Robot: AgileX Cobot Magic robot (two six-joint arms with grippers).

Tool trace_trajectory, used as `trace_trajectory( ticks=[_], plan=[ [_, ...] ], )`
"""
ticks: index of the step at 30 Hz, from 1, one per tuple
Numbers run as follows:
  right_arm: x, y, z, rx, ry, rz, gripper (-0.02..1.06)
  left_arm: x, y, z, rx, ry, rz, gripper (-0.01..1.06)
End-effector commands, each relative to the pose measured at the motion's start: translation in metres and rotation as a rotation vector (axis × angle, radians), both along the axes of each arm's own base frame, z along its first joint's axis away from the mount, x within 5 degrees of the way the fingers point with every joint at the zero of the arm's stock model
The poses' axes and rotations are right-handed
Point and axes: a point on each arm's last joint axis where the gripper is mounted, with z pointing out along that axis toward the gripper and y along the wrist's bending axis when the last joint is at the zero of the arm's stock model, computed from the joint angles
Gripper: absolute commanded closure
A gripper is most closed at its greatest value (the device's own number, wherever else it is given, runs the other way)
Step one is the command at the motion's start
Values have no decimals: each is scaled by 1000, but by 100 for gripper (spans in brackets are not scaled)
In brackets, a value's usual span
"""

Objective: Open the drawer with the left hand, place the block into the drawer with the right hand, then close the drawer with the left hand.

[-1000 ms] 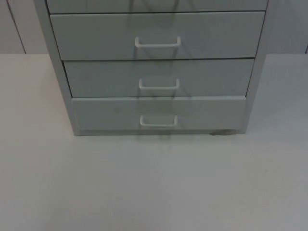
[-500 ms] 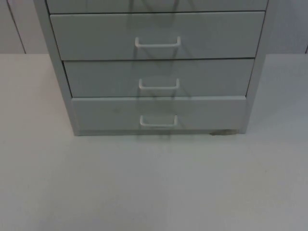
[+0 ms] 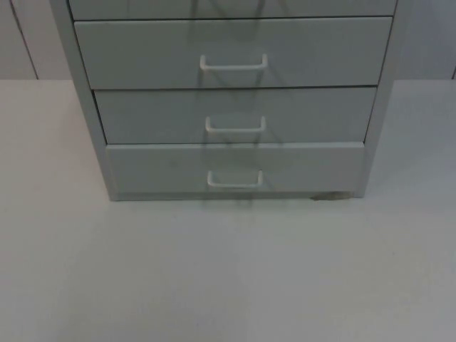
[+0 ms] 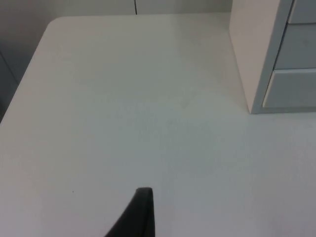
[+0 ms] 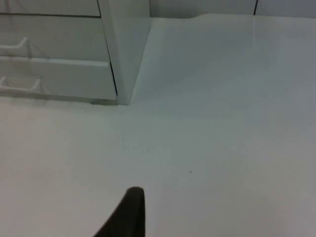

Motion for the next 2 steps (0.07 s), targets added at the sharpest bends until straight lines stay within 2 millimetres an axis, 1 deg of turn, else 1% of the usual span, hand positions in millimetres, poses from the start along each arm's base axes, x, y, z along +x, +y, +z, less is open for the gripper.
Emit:
trace_trajectory(
  ticks=[1,2],
  plan=[
    [0,0,0,-3,-9,-22,-1,0,0,-2,-7,4,8,0],
    [0,0,0,-3,-9,-36,-1,0,0,-2,-7,4,8,0]
  ],
)
